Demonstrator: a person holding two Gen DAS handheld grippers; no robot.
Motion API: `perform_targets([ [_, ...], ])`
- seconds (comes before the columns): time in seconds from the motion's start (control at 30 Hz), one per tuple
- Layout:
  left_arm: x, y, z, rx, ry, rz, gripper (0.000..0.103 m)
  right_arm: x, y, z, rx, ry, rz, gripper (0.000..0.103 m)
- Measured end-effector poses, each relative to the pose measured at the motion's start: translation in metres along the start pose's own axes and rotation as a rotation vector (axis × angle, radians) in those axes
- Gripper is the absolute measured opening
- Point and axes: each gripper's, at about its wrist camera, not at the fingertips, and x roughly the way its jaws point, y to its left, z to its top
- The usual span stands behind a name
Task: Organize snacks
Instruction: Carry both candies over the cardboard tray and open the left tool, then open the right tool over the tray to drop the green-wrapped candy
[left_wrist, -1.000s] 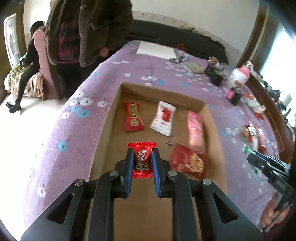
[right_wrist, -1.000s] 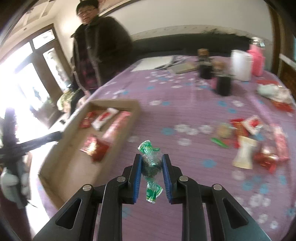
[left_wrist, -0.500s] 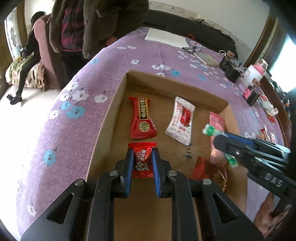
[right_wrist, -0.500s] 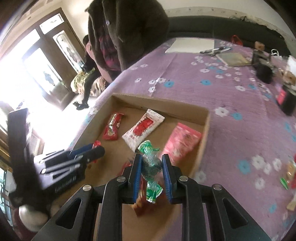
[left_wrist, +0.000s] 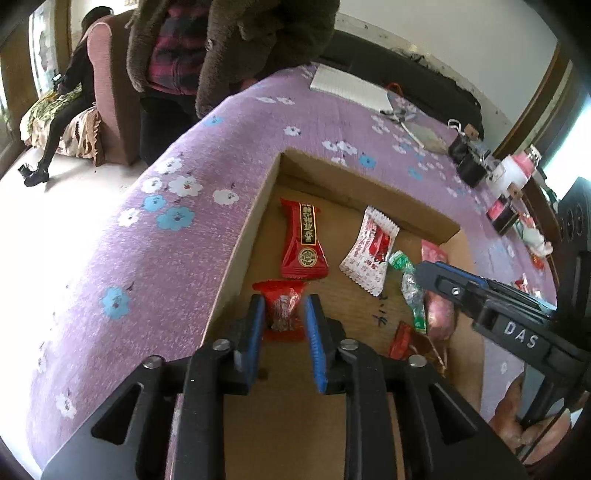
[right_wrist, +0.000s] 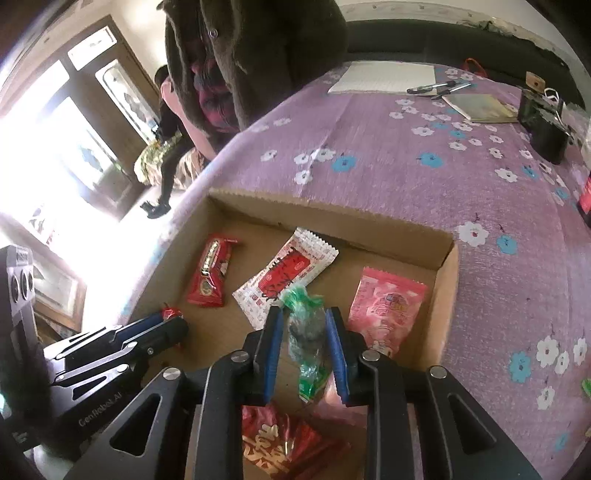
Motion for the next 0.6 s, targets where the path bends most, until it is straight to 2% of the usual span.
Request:
perform_targets([
  [0.1,-0.015,-0.001,-0.004,-0.010,-0.034,-0.008,0.033,-0.016,-0.006,-0.001,0.009,-0.033,0.003,0.029],
  [0.37,-0.055,-0.029,-0.020,-0.010,-0.080,-0.081,0.034,-0.068,-0.045,-0.025,0.058,-0.099,-0.002,0.029],
  [0.43,-0.067,-0.043,-0.029,-0.010,-0.086,-0.120,0.049,-0.083,-0.062,-0.032,0.074,-0.113,-0.013,0.029],
  [0.47,-0.070,-0.048,-0.032,-0.011,-0.089,-0.133,0.062,-0.091,-0.071,-0.035,0.072,-0.127,-0.017,0.030],
  [0.5,-0.075,-0.056,-0.037,-0.012,-0.098,-0.156,0.067,-0.099,-0.083,-0.039,0.085,-0.138,-0.029,0.030],
  [0.6,-0.084,-0.084,-0.050,0.021,-0.105,-0.221,0.067,-0.129,-0.127,-0.051,0.154,-0.182,-0.084,0.033],
])
